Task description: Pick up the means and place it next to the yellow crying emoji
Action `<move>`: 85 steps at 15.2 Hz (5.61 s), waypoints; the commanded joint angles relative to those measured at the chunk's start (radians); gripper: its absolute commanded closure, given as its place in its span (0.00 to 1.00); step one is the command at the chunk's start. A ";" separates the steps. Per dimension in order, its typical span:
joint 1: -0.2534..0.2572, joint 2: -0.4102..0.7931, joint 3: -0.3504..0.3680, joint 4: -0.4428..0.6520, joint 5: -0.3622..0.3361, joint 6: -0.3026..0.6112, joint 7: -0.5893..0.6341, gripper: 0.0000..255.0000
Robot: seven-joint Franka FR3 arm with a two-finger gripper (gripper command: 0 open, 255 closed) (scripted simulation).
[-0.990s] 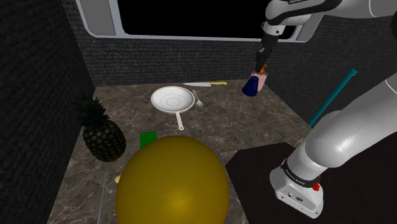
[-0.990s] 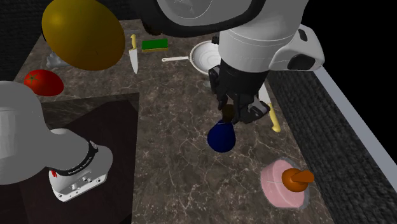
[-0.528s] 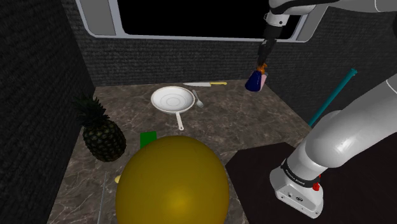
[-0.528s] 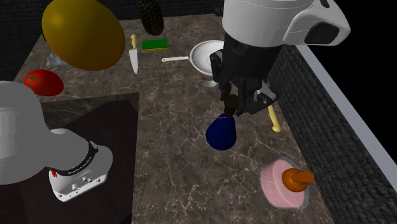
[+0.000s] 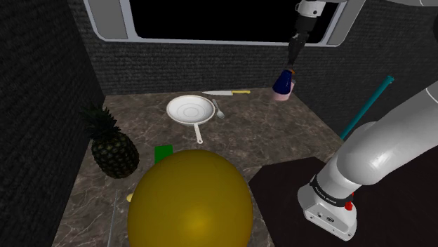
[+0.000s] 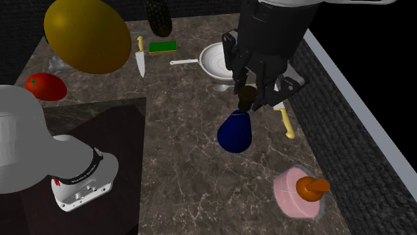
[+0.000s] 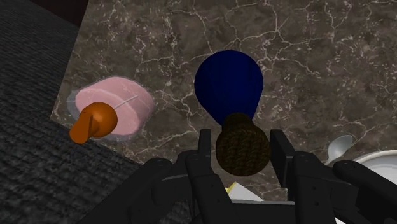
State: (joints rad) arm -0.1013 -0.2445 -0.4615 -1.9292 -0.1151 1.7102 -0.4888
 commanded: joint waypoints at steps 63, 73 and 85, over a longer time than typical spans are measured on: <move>0.187 -0.262 0.493 0.284 0.126 -0.573 0.653 1.00; 0.228 -0.246 0.704 0.318 0.235 -0.578 0.927 1.00; 0.243 -0.338 0.730 0.082 0.263 -0.430 0.945 1.00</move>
State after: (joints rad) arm 0.1407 -0.5734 0.2667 -1.8223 0.1452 1.2640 0.4560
